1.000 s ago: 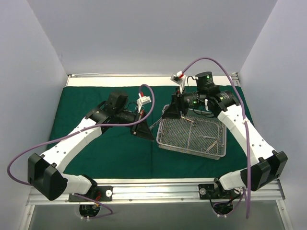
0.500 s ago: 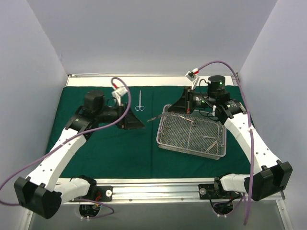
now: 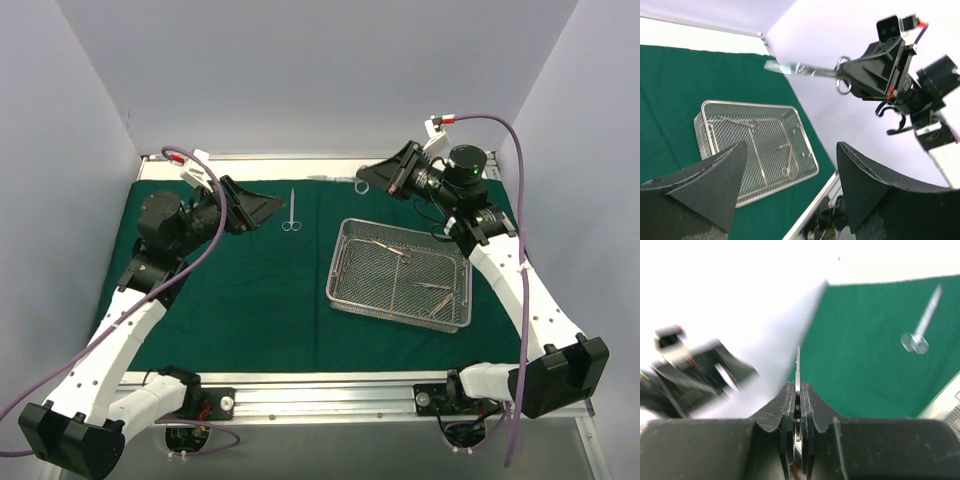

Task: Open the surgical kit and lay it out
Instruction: Pick up the medical item from the container.

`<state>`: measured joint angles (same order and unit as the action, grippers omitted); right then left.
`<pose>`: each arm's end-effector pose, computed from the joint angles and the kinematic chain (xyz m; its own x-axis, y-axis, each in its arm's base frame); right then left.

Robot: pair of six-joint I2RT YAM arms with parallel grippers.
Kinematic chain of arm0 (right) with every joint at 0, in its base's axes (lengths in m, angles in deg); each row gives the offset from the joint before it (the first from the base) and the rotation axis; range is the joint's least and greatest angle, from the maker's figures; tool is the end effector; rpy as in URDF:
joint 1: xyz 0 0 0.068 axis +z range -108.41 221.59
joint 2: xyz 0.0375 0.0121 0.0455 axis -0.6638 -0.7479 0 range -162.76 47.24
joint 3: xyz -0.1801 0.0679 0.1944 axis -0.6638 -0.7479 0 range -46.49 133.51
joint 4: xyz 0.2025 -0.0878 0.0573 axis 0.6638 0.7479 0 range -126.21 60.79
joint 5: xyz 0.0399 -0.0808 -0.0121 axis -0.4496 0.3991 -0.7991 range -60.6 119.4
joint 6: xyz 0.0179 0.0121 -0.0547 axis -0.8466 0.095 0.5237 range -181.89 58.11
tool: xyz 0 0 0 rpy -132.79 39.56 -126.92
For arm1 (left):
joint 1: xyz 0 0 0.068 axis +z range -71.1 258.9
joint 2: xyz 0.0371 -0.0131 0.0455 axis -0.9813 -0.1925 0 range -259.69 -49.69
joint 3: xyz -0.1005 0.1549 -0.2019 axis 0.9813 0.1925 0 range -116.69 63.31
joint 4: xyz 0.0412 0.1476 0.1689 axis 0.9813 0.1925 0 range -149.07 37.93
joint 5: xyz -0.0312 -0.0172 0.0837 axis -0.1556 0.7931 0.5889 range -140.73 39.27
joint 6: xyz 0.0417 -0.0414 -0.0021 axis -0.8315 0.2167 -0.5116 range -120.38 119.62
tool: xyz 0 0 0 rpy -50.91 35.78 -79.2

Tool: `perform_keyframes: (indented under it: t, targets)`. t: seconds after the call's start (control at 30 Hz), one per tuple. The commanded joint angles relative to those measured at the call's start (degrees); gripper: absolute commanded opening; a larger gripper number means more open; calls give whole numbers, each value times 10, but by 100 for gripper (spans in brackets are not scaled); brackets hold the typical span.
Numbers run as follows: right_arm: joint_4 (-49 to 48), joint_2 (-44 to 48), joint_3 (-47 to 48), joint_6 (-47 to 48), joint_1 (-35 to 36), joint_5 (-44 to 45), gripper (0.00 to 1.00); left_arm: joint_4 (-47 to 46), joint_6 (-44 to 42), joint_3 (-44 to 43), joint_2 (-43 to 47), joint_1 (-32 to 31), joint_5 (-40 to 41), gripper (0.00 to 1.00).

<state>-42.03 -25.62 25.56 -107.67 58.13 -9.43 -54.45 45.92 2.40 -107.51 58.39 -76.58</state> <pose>0.2403 0.0992 0.4330 -0.5296 0.4252 -0.7340 -0.6324 0.3788 0.6757 0.1778 -0.0863 0.4058 -0.5405 -0.4925 -0.6821 0.4816 0.4836 -0.7308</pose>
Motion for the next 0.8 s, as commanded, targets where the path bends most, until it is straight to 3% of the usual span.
perform_keyframes:
  t: [0.0,0.3,0.77]
  targets:
    - [-202,10,-20,-180,3,81,0,-154,70,35,2,2,38,81]
    - [-287,16,-59,-224,69,175,0,-253,120,31,-49,-20,76,81]
    - [-325,21,-99,-230,132,222,0,-317,145,-48,-168,-58,119,81]
